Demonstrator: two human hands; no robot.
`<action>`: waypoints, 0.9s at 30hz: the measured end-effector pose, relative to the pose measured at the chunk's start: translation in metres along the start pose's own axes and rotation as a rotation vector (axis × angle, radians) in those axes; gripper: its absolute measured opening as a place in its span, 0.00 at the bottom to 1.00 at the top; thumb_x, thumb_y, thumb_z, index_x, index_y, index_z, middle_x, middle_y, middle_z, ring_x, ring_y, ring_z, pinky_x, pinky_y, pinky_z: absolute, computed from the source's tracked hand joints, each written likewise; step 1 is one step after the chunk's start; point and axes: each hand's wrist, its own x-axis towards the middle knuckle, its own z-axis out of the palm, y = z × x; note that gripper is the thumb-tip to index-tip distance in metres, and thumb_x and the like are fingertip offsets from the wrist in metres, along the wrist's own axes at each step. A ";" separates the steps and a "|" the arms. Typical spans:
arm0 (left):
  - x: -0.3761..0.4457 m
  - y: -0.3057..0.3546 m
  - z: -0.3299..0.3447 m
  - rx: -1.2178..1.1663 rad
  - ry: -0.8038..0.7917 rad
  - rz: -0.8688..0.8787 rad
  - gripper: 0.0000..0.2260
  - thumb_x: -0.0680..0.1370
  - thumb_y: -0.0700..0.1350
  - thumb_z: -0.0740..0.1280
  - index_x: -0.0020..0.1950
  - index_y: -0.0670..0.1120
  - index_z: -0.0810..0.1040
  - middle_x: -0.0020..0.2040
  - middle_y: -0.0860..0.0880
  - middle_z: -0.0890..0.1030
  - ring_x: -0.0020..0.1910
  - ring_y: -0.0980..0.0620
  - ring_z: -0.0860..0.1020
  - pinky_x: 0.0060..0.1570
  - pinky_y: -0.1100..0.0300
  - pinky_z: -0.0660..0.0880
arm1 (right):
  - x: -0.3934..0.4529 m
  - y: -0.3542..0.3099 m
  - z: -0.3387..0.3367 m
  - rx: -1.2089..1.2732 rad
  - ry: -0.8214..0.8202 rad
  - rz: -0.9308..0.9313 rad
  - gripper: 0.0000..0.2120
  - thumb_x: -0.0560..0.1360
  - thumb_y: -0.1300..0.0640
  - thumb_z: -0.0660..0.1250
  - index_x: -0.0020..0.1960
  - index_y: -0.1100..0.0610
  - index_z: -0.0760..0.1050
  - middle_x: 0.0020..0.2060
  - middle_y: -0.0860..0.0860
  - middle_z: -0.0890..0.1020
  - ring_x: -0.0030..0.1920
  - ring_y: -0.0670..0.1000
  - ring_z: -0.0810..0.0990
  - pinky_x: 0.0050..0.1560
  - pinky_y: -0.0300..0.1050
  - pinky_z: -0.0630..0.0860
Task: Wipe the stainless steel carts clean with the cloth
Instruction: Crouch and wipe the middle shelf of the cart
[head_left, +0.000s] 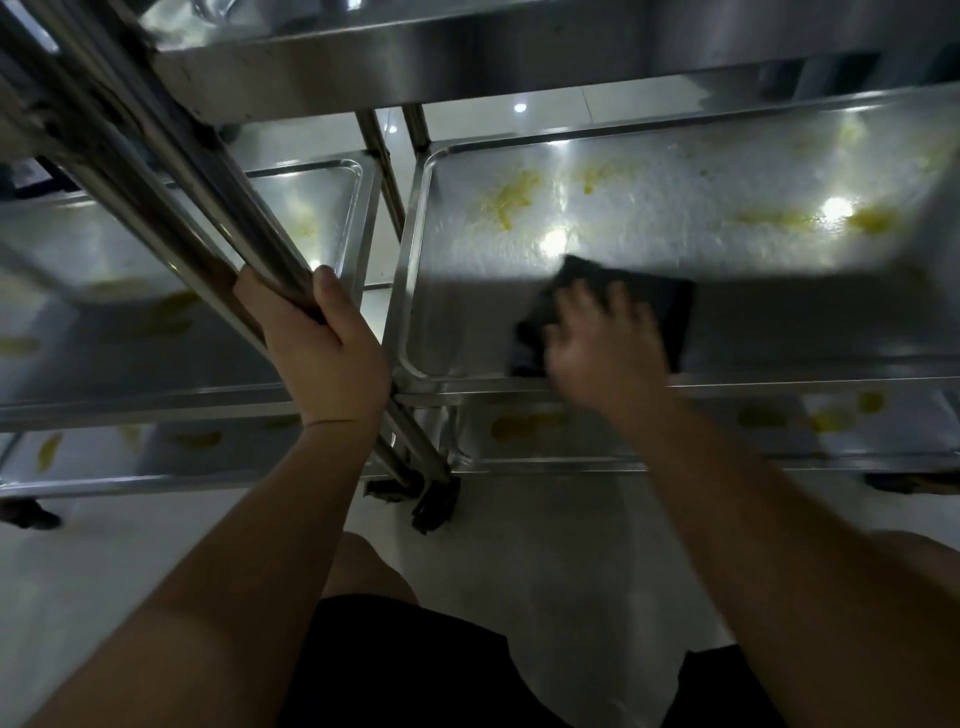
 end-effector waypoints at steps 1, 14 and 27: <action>0.001 0.000 0.000 -0.005 -0.006 -0.008 0.18 0.87 0.53 0.59 0.73 0.45 0.64 0.49 0.41 0.78 0.44 0.40 0.81 0.46 0.41 0.80 | -0.001 -0.032 0.010 -0.015 -0.020 -0.091 0.32 0.82 0.40 0.41 0.85 0.47 0.48 0.85 0.47 0.48 0.83 0.61 0.45 0.80 0.63 0.41; 0.001 0.004 -0.003 0.064 -0.023 -0.012 0.16 0.86 0.57 0.59 0.72 0.60 0.60 0.51 0.38 0.80 0.46 0.37 0.82 0.47 0.40 0.81 | -0.018 0.000 0.007 -0.045 0.097 -0.257 0.34 0.80 0.36 0.38 0.82 0.44 0.60 0.82 0.43 0.60 0.83 0.52 0.55 0.81 0.56 0.50; -0.009 0.024 -0.007 0.056 -0.061 -0.145 0.25 0.86 0.56 0.60 0.79 0.45 0.62 0.64 0.42 0.79 0.58 0.45 0.82 0.61 0.43 0.80 | -0.027 0.211 -0.050 -0.215 0.024 -0.071 0.37 0.79 0.31 0.29 0.84 0.41 0.48 0.82 0.39 0.47 0.83 0.48 0.47 0.82 0.55 0.47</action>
